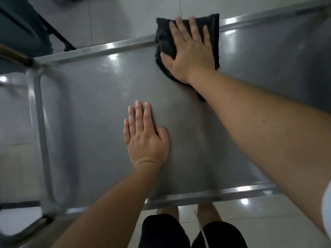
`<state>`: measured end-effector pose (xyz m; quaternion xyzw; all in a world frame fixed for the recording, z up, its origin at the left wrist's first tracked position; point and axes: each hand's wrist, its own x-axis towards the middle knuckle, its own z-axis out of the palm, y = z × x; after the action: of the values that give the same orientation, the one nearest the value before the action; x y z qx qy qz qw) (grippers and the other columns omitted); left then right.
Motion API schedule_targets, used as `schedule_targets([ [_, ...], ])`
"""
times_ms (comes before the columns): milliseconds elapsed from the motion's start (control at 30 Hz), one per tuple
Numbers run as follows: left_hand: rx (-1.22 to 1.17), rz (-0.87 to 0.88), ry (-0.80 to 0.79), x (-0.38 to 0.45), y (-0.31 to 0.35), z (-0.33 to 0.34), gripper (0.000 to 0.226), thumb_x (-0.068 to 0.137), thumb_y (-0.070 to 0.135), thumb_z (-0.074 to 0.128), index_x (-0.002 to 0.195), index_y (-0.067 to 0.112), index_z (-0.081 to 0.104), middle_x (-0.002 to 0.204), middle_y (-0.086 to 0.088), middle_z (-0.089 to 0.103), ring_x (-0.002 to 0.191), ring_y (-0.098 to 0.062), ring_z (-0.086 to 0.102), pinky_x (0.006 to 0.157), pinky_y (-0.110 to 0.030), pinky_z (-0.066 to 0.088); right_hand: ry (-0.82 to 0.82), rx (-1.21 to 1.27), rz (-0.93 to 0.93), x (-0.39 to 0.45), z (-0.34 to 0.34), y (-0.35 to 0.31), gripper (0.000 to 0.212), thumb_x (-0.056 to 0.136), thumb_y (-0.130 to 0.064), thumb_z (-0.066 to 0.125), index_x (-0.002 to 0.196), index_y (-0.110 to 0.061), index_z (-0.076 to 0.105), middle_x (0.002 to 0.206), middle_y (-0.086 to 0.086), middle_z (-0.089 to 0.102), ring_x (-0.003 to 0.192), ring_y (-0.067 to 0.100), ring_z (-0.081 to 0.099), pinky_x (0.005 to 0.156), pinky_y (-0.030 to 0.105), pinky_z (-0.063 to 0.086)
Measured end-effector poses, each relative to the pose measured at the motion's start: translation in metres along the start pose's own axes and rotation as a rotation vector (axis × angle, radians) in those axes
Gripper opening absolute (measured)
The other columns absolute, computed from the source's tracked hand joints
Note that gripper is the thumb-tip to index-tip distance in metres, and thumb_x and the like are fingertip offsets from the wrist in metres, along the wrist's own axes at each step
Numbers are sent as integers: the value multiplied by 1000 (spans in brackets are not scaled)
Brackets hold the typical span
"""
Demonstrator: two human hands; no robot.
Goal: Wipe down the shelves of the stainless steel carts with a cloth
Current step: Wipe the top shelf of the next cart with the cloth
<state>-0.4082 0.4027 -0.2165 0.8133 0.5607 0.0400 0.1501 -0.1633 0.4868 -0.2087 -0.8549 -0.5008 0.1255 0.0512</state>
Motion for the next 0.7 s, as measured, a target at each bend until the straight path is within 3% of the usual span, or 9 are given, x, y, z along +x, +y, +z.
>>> schedule_targets([
  [200, 0, -3, -29, 1, -1, 0, 73, 97, 36, 41, 168, 27, 24, 177, 5, 13, 163, -15, 2, 131, -36, -5, 18, 8, -14, -9, 4, -9, 84, 95, -74, 20, 166, -32, 13, 175, -4, 6, 161, 27, -3, 128, 55, -2],
  [433, -32, 10, -81, 5, -5, -2, 72, 98, 35, 34, 169, 26, 20, 177, 5, 8, 163, -13, -2, 130, -36, -7, 27, 5, -134, -146, 31, -17, 82, 93, -72, 38, 163, -30, 30, 172, -6, 22, 160, 25, 11, 127, 56, 7],
  [700, -109, 43, -94, 3, -10, -10, 80, 91, 44, 30, 168, 25, 22, 177, 3, 10, 163, -13, -1, 130, -34, -8, -30, 26, -223, -296, 63, -16, 94, 90, -74, 47, 166, -26, 22, 174, -6, 10, 161, 25, 3, 127, 60, 8],
])
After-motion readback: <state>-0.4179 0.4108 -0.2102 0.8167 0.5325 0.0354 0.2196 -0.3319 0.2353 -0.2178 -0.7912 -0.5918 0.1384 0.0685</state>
